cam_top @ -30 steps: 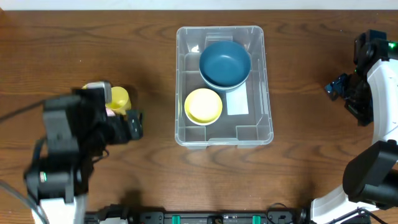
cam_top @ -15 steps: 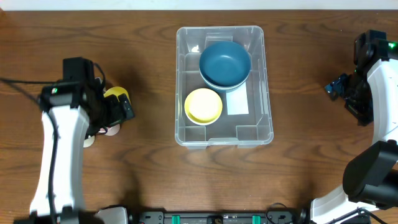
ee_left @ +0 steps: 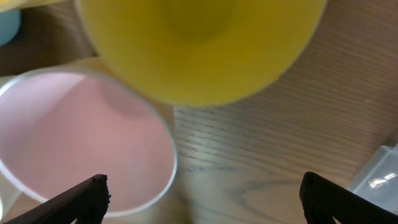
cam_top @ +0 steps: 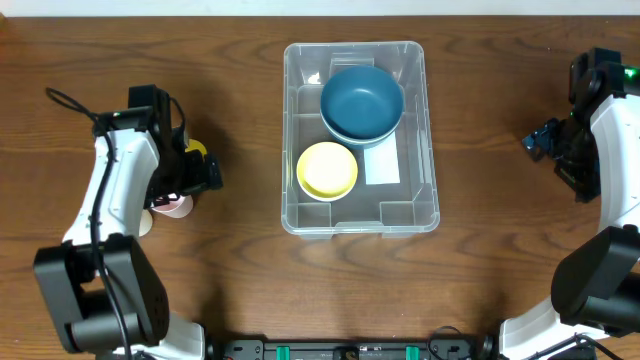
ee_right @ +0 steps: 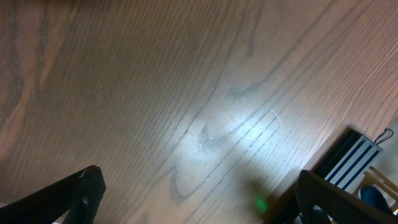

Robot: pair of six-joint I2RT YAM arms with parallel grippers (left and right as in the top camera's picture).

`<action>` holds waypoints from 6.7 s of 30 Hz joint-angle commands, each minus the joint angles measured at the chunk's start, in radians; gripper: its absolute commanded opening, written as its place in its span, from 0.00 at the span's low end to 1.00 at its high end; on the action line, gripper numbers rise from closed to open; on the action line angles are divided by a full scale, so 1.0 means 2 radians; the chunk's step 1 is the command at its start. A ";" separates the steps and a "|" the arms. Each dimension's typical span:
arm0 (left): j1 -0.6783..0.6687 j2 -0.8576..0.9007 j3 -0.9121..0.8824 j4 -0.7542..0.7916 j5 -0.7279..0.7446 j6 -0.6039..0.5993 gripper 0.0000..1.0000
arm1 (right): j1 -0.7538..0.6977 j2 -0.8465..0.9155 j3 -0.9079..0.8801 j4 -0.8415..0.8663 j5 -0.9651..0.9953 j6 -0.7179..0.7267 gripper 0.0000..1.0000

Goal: Pack container
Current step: 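Move the left gripper to the pink cup and grasp it, then carry the pink cup into the bin and release it beside the teal bowl, then retract the left gripper to the cups on the left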

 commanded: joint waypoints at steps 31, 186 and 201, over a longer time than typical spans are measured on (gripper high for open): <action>0.002 0.013 -0.043 0.041 -0.013 0.047 0.34 | -0.003 0.002 -0.001 0.000 0.005 0.006 0.99; 0.104 -0.062 0.094 -0.101 -0.055 -0.215 0.98 | -0.003 0.002 -0.001 0.000 0.005 0.006 0.99; 0.104 -0.062 -0.014 -0.017 -0.115 -0.163 0.98 | -0.003 0.002 -0.001 0.000 0.005 0.006 0.99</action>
